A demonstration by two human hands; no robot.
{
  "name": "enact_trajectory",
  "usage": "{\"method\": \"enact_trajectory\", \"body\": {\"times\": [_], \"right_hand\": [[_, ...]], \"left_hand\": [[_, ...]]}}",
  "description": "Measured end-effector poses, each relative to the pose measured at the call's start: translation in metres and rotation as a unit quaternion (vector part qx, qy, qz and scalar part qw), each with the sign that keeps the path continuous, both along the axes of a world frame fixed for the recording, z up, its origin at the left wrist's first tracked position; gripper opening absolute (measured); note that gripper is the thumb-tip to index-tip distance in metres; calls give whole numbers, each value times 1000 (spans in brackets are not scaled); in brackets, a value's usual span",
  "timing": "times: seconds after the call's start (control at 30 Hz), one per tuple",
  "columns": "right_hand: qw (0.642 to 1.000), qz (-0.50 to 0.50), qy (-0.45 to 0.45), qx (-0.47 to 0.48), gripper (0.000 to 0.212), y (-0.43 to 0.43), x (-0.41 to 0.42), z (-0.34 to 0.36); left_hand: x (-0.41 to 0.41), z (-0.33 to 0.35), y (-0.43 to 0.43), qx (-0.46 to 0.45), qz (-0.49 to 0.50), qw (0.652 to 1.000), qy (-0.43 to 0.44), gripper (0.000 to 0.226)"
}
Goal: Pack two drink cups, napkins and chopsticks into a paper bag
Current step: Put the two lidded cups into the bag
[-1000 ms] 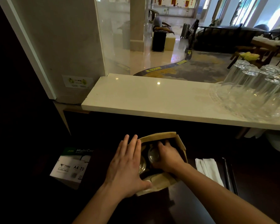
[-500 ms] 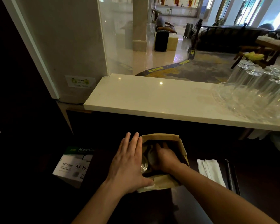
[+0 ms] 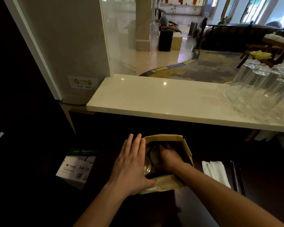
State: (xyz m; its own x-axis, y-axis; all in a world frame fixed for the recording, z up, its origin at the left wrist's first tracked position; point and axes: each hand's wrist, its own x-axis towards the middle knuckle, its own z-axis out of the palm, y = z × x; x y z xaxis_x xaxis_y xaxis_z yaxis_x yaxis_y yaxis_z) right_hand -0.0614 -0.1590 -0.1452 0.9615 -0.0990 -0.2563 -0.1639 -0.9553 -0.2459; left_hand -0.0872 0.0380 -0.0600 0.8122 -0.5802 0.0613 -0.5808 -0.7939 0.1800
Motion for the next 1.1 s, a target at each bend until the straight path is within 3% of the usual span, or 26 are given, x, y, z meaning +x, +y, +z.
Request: {"method": "enact_trajectory", "body": {"times": [0.17,0.4,0.67,0.8,0.93,1.03,1.1], "right_hand": [[1000,-5,-28,12,84,3,-7,14],[982,24,-166,88,25,7,-48,65],[933,43,-294,205,19,-8,-104,87],[890,-63,-388,230,15,-26,-125,84],[874,-233,-357,233,19,-62,-133,58],[903,-299,-266,152,13,-97,-138,24],[925,-321,-186,80,21,-124,-140,-2]], "left_hand": [[1,-2,3,-5,0,1000,-2,130],[2,-8,11,-42,1,999,-3,122],[4,-10,20,-103,19,994,12,115],[8,-11,25,-131,26,991,28,113],[9,-10,27,-153,17,988,25,102],[8,-10,24,-165,10,986,21,93],[7,-11,20,-168,14,986,13,91]]}}
